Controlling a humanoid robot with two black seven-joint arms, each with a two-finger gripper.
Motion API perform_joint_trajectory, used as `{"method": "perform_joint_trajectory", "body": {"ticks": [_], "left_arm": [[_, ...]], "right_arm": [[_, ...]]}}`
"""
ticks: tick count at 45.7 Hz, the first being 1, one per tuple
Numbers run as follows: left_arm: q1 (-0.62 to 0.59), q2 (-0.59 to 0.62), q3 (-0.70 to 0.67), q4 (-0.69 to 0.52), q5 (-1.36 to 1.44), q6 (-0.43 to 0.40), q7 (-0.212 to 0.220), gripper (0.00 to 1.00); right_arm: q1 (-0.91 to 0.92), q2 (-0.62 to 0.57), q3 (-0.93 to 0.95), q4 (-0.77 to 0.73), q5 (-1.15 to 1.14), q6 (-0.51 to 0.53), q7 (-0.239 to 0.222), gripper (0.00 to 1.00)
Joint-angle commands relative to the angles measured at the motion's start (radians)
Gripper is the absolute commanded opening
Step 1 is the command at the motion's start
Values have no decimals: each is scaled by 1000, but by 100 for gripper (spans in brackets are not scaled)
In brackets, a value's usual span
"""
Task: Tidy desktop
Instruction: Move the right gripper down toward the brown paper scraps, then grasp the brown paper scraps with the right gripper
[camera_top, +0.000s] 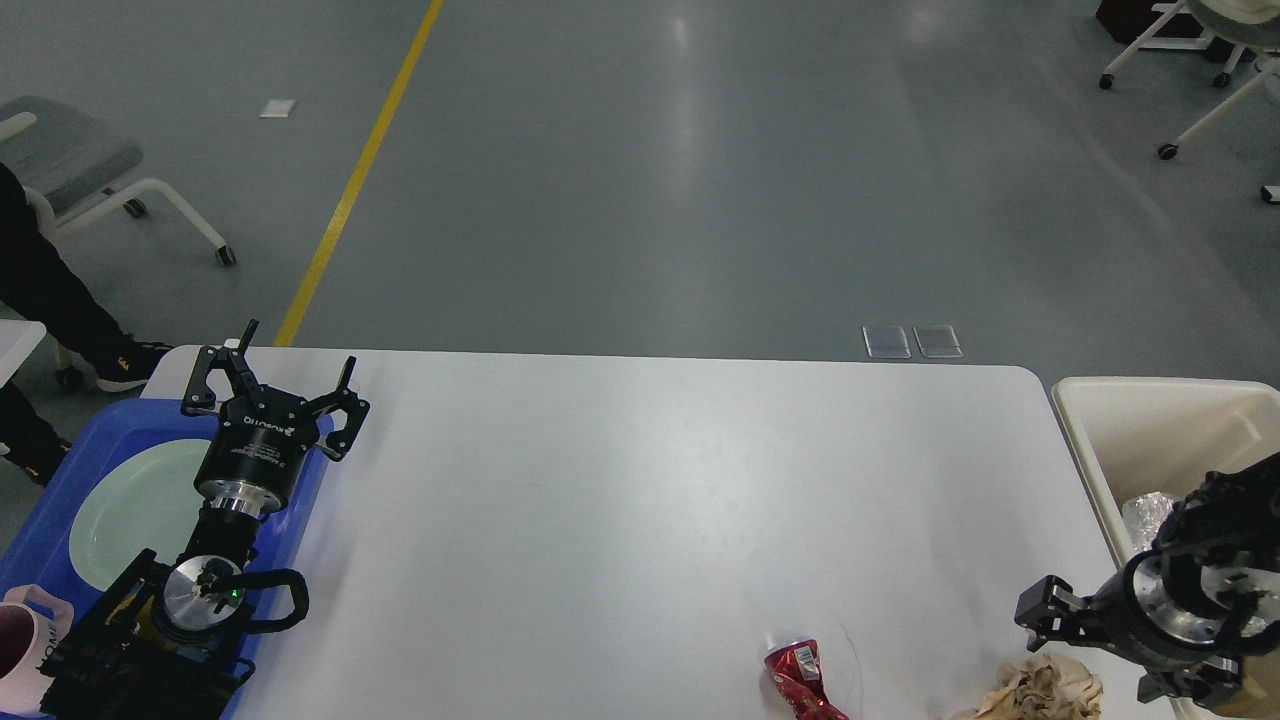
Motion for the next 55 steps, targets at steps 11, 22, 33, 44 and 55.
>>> {"method": "perform_joint_trajectory", "body": {"ticks": [11,22,33,44,55], "left_arm": [[0,-1,0,0,-1,0,0,99],[0,-1,0,0,1,0,0,99],[0,1,0,0,1,0,0,99],[0,-1,0,0,-1,0,0,99],[0,-1,0,0,1,0,0,99]], "right_arm": [[-135,66,44,-121,40,-25,0,99],[-232,129,73,-187,40,-108,0,81],[-221,129,73,-184,47,-107,0,11],[-224,123,73,-186,72,-108,-5,0],[-218,121,73,-180,81,-100,-5,0]]}}
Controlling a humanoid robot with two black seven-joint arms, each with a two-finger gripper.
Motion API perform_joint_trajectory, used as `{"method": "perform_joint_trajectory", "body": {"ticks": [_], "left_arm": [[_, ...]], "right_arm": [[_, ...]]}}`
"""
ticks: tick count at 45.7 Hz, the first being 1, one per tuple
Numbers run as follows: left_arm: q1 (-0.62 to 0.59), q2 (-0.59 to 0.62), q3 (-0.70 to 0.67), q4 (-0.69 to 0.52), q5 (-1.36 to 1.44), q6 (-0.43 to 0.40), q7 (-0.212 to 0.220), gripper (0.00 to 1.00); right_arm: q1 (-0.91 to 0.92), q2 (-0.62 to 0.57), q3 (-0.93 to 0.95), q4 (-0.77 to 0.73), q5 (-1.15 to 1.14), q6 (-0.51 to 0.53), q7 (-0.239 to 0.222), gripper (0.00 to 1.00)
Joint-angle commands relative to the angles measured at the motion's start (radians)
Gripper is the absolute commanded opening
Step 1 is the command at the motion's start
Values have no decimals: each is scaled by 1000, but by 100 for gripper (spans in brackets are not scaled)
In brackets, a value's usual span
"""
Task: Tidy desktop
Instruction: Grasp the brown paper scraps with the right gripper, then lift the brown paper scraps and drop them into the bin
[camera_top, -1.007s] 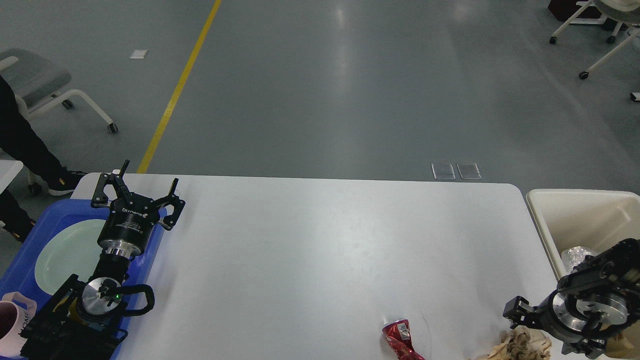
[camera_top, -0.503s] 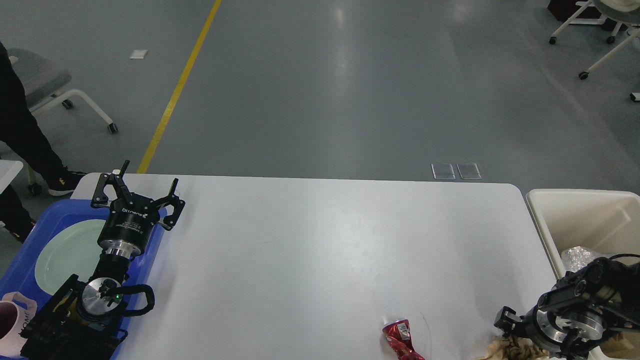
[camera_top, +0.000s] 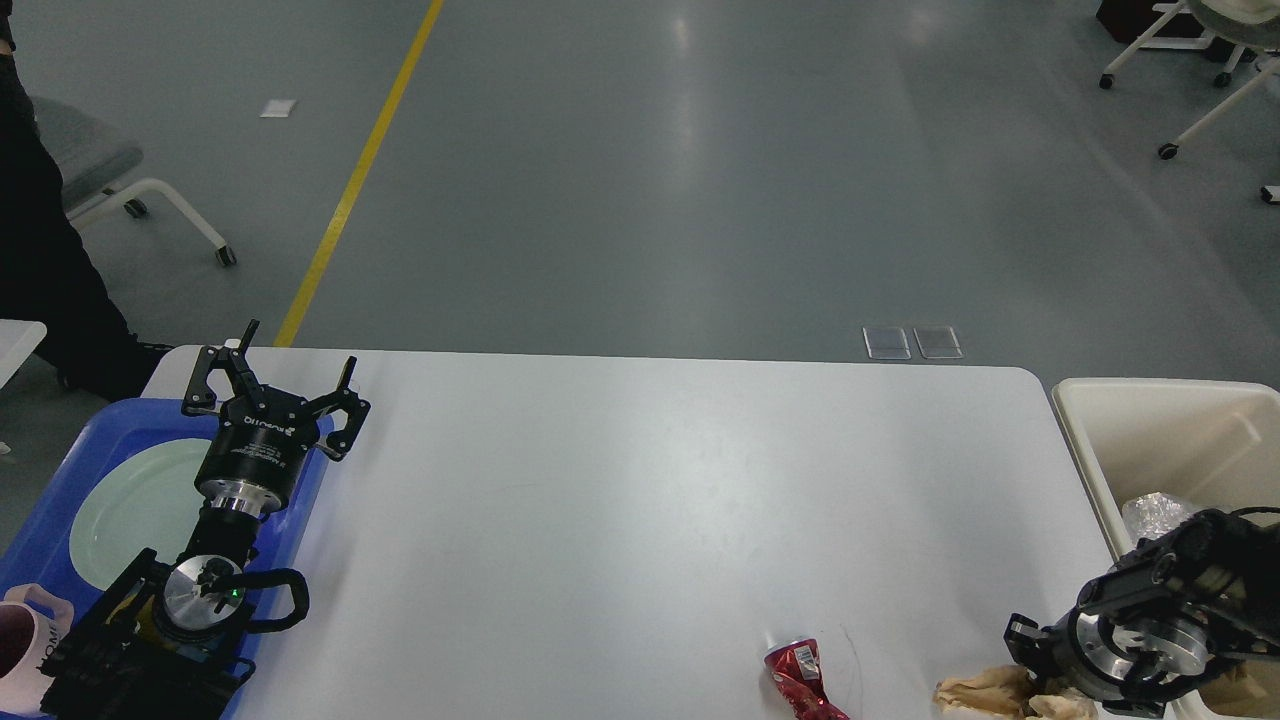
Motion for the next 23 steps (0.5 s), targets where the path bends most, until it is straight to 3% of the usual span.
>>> {"method": "perform_joint_trajectory", "body": {"ticks": [1,6,17,23], "left_arm": [[0,1,0,0,1,0,0,99],[0,0,0,0,1,0,0,99],[-2,1,0,0,-1,0,0,99],[-2,0,0,0,1,0,0,99]], "right_arm": [[2,-2,0,2,2,2,0,0],[25,-17,0,11,10,25,1,0],[316,-80,-66,41,73,458,1,0],[595,-77,-205,166,85,538,1,0]]}}
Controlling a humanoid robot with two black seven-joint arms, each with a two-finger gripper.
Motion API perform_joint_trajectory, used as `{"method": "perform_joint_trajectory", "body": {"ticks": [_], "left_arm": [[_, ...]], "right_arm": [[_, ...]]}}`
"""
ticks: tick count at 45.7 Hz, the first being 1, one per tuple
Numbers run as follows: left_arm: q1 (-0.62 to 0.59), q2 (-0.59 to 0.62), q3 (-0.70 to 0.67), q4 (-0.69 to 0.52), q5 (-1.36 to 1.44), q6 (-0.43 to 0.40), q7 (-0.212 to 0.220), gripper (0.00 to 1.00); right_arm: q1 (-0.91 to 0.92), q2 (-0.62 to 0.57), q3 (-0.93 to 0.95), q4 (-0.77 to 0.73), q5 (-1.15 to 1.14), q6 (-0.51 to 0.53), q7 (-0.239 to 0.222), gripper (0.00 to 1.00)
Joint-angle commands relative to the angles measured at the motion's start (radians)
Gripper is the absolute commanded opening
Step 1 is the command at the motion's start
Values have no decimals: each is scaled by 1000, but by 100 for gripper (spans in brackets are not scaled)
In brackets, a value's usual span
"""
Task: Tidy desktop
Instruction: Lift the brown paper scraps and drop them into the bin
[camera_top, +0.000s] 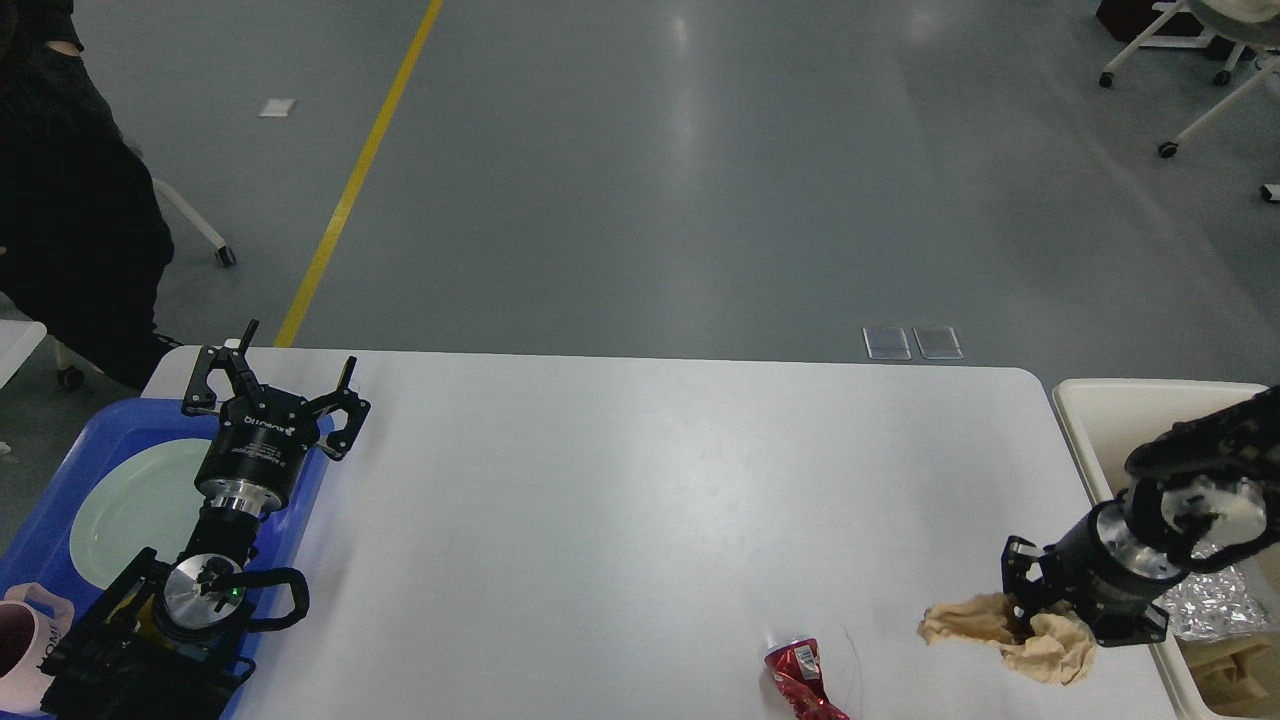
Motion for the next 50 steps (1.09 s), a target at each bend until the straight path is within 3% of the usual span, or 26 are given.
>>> {"method": "perform_joint_trajectory", "body": {"ticks": [1,11,15,22,28,37,46,50], "left_arm": [[-1,1,0,0,0,0,0,99],[1,1,0,0,0,0,0,99],[-1,1,0,0,-1,0,0,99],[-1,1,0,0,-1,0,0,99],[1,0,0,0,0,0,0,99],[-1,0,0,0,-1,0,0,99],[-1,0,0,0,-1,0,0,99],[1,0,0,0,0,0,0,99]], "right_arm": [[270,-1,-131,125,20,69,0,0],[744,22,-335,379,81,66,0,0],[772,19,-355,399,81,44,1,0],[766,11,-411,399,79,-103,1,0],[746,-32,-425,385,78,-128,1,0],[520,-170,-399,167,61,-128,0,0],[94,-214,-229,-204,61,-138,1,0],[-145,-205,-100,-400,63,-204,1,0]]}}
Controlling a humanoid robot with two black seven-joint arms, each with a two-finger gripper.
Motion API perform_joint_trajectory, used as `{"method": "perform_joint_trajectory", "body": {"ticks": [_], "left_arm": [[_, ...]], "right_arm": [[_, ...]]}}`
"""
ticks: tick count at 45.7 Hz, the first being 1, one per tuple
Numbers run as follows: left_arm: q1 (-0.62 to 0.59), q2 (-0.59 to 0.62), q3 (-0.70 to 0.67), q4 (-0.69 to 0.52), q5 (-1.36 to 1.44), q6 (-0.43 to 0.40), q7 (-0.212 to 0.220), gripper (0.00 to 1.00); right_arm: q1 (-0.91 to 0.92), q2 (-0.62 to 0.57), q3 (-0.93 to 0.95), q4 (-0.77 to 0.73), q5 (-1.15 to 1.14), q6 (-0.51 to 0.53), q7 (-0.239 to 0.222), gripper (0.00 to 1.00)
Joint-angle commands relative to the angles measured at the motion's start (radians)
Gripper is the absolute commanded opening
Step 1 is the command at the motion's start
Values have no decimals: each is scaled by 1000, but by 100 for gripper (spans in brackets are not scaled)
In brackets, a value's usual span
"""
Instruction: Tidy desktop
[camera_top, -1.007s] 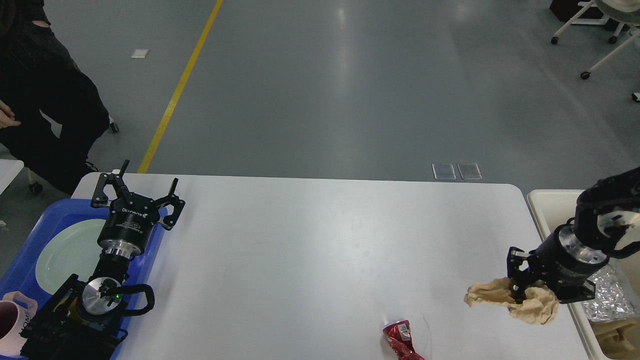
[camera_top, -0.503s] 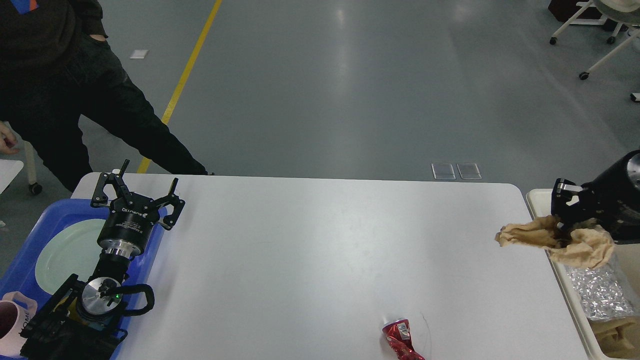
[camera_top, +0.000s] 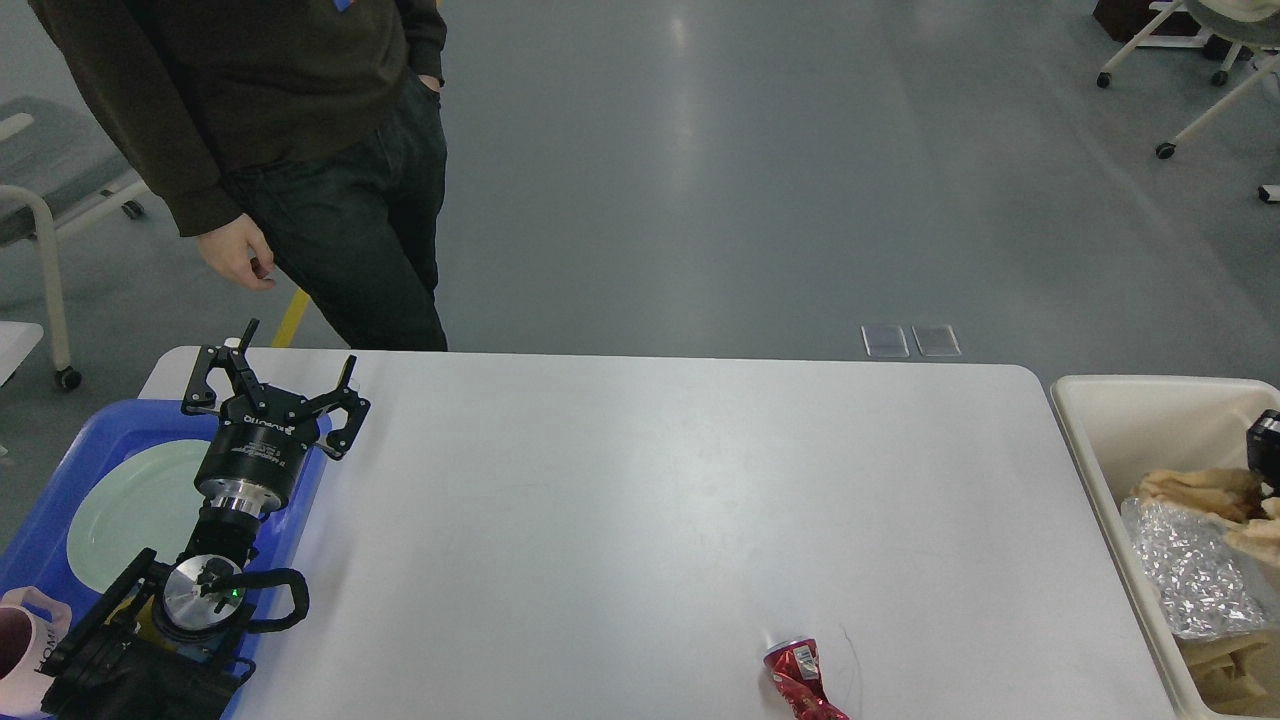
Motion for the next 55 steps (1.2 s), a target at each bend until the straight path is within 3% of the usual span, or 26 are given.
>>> {"method": "perform_joint_trajectory", "body": {"ticks": [1,12,20,26,47,51,52,55], "left_arm": [[1,0,0,0,0,0,0,99],[1,1,0,0,0,0,0,99],[0,1,0,0,0,0,0,99],[0,0,0,0,0,0,0,99],[1,0,0,0,1,0,0,99],[1,0,0,0,1,0,0,99],[1,0,0,0,0,0,0,99],[1,0,0,-2,1,0,0,99]], "right_arm": [[-321,7,159,-266,2,-80,1,0],[-855,194,380,-829,22,-235,1,0],[-1061,353,515,-1144,20,-255,1,0],[-1098,409,515,-1166,20,-290,-4,0],[-1204,403,578,-1166,22,-370,-10,0],[-1219,401,568,-1170,20,-373,-6,63],[-1217,403,566,-1170,20,-373,-6,73],[-1217,406,568,-1169,20,-372,-6,86]]}}
